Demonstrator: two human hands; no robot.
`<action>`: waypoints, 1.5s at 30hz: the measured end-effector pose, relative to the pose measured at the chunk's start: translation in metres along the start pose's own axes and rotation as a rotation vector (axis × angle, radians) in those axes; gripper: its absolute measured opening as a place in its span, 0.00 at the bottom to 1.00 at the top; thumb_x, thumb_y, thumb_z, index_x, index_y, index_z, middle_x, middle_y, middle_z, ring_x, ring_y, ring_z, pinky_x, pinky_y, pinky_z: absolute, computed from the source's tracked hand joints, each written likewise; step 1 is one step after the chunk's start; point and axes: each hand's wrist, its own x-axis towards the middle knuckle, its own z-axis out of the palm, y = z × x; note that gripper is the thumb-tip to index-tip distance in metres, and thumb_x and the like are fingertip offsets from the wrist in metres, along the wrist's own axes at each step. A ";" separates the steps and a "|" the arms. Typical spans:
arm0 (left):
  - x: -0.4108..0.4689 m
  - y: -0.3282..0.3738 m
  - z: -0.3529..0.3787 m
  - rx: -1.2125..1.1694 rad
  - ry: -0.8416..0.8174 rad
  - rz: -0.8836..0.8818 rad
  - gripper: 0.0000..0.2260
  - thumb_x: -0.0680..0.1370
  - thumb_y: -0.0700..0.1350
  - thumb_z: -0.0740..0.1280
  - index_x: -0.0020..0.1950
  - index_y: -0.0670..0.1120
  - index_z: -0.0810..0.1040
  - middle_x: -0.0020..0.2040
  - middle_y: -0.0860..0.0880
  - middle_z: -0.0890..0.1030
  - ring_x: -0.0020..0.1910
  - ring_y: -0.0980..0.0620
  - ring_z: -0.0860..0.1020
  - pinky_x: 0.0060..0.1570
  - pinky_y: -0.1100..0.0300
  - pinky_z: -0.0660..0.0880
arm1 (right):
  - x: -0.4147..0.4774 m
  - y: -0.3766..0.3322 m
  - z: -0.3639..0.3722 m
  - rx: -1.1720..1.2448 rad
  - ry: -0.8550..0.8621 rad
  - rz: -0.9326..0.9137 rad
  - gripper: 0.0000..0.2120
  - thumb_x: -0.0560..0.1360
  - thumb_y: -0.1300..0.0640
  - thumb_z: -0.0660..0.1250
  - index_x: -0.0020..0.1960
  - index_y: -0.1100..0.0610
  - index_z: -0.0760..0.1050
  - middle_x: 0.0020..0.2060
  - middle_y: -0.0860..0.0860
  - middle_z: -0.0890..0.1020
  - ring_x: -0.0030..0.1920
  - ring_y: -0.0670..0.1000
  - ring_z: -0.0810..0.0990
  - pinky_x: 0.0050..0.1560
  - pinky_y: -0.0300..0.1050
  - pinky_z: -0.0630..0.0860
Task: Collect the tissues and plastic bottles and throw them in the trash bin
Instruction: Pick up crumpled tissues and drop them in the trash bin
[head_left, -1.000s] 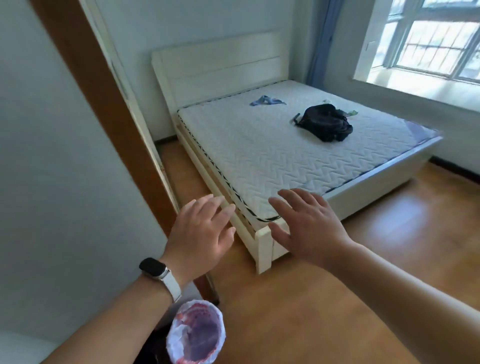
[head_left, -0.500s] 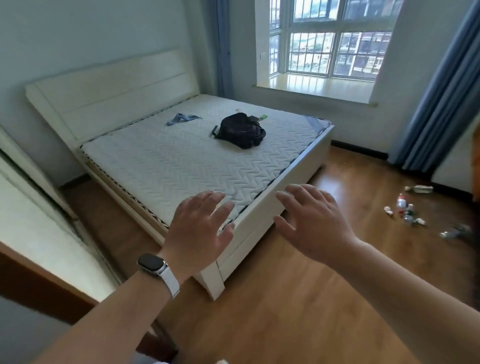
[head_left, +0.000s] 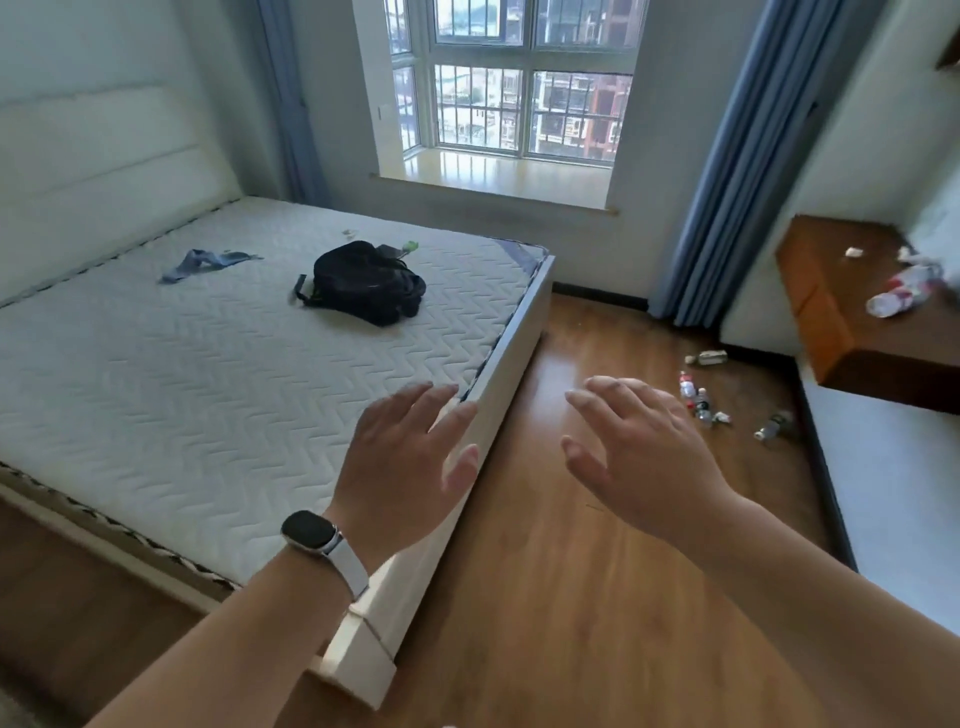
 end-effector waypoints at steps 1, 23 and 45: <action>0.009 -0.015 0.007 -0.011 -0.006 0.011 0.18 0.77 0.53 0.62 0.63 0.47 0.79 0.64 0.47 0.79 0.64 0.43 0.75 0.60 0.46 0.71 | 0.014 -0.006 0.004 -0.006 0.000 0.008 0.25 0.76 0.40 0.55 0.66 0.52 0.73 0.62 0.50 0.77 0.64 0.55 0.73 0.64 0.55 0.67; 0.157 -0.083 0.148 -0.204 -0.192 0.166 0.20 0.76 0.55 0.60 0.65 0.48 0.77 0.66 0.47 0.77 0.66 0.45 0.72 0.63 0.46 0.68 | 0.117 0.063 0.083 -0.046 -0.073 0.308 0.25 0.75 0.41 0.56 0.65 0.53 0.75 0.62 0.51 0.77 0.64 0.55 0.74 0.63 0.56 0.68; 0.432 0.079 0.326 -0.244 -0.270 0.393 0.19 0.76 0.54 0.60 0.64 0.50 0.76 0.65 0.49 0.77 0.66 0.46 0.72 0.61 0.48 0.70 | 0.185 0.386 0.136 -0.057 -0.145 0.511 0.24 0.76 0.42 0.55 0.62 0.55 0.76 0.60 0.54 0.78 0.60 0.56 0.76 0.59 0.55 0.71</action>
